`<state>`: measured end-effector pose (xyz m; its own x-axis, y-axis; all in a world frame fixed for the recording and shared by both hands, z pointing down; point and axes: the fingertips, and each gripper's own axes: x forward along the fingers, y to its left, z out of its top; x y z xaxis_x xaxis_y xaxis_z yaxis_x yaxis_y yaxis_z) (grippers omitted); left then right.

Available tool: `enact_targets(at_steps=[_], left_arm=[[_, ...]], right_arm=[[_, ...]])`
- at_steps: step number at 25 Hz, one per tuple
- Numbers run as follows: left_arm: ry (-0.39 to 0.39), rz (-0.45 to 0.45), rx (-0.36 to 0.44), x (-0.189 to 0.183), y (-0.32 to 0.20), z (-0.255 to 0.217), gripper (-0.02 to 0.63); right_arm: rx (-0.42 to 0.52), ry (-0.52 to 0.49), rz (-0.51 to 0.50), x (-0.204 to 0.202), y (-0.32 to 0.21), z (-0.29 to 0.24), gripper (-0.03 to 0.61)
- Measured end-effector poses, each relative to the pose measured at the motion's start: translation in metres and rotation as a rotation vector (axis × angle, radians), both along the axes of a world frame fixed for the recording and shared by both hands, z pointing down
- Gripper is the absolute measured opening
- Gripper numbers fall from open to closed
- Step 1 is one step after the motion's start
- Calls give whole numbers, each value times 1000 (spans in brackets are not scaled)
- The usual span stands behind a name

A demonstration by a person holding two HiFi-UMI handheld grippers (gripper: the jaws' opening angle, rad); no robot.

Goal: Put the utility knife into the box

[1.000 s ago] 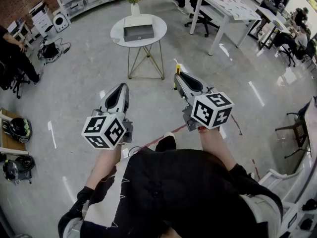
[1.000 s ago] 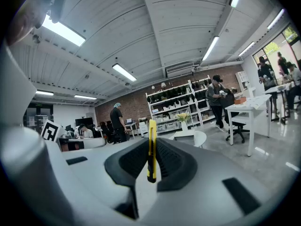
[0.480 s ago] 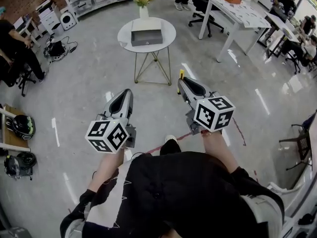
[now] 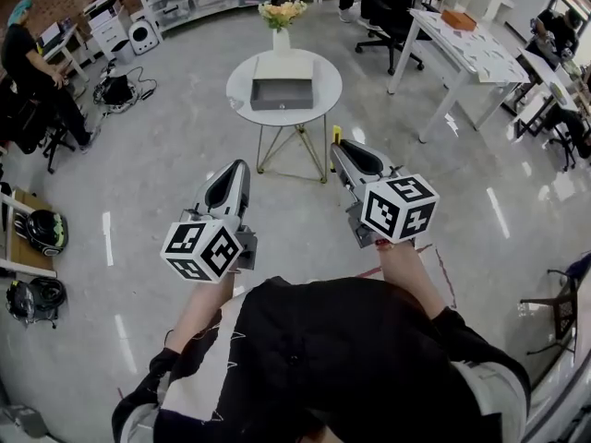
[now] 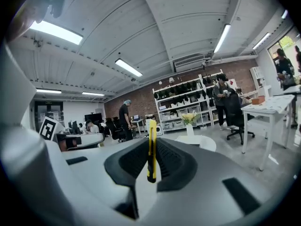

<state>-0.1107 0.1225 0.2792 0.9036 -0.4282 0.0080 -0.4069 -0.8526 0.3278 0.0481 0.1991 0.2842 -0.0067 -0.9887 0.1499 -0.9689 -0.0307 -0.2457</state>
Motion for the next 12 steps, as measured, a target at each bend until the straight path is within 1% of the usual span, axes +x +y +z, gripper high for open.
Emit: enact_targets(at_steps=[6, 10, 12], left_arm=[[21, -38, -15, 30, -27, 4, 11], [-2, -40, -26, 52, -29, 22, 11], [-6, -49, -49, 56, -32, 31, 11]], right_arm=[[-3, 15, -45, 32, -32, -1, 52], [-29, 9, -76, 51, -44, 20, 52], [-46, -8, -86, 57, -50, 30, 52]])
